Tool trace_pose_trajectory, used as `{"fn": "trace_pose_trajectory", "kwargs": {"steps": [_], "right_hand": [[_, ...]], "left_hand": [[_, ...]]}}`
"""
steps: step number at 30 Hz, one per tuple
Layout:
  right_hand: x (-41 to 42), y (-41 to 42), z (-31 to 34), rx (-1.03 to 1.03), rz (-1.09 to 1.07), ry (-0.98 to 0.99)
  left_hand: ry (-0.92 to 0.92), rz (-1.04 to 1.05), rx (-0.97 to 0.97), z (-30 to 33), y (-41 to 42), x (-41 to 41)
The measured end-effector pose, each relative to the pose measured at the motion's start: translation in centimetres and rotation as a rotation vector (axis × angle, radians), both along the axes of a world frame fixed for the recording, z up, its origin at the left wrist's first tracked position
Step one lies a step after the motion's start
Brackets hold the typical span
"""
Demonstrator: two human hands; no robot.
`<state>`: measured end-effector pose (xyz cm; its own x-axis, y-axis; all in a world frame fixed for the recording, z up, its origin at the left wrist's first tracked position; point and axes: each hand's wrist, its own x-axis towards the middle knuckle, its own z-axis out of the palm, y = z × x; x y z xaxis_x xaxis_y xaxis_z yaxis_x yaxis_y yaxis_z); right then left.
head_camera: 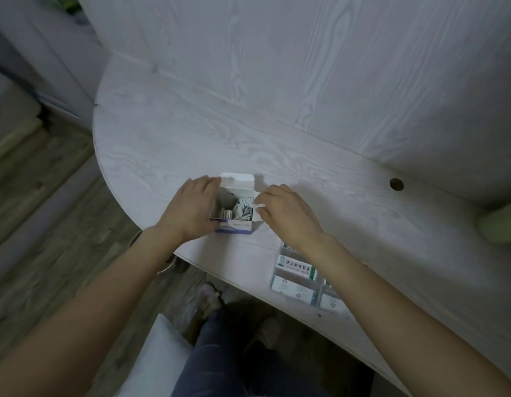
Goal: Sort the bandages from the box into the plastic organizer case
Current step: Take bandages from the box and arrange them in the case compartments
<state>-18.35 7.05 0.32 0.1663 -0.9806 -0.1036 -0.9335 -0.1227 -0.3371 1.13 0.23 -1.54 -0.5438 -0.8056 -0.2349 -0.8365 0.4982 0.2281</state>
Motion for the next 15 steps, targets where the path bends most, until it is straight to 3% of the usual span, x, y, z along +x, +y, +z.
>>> {"fn": "trace_pose_trajectory", "kwargs": {"steps": [5,15], "right_hand": [[1.6,-1.9,0.5,-0.036,0.052,0.036],[7.3,-4.7,-0.3,0.162,0.005,0.191]], "left_hand": [[0.044,-0.014,-0.024,-0.3,-0.3,0.7],[0.159,0.016,-0.003,-0.5,-0.5,0.9]]}}
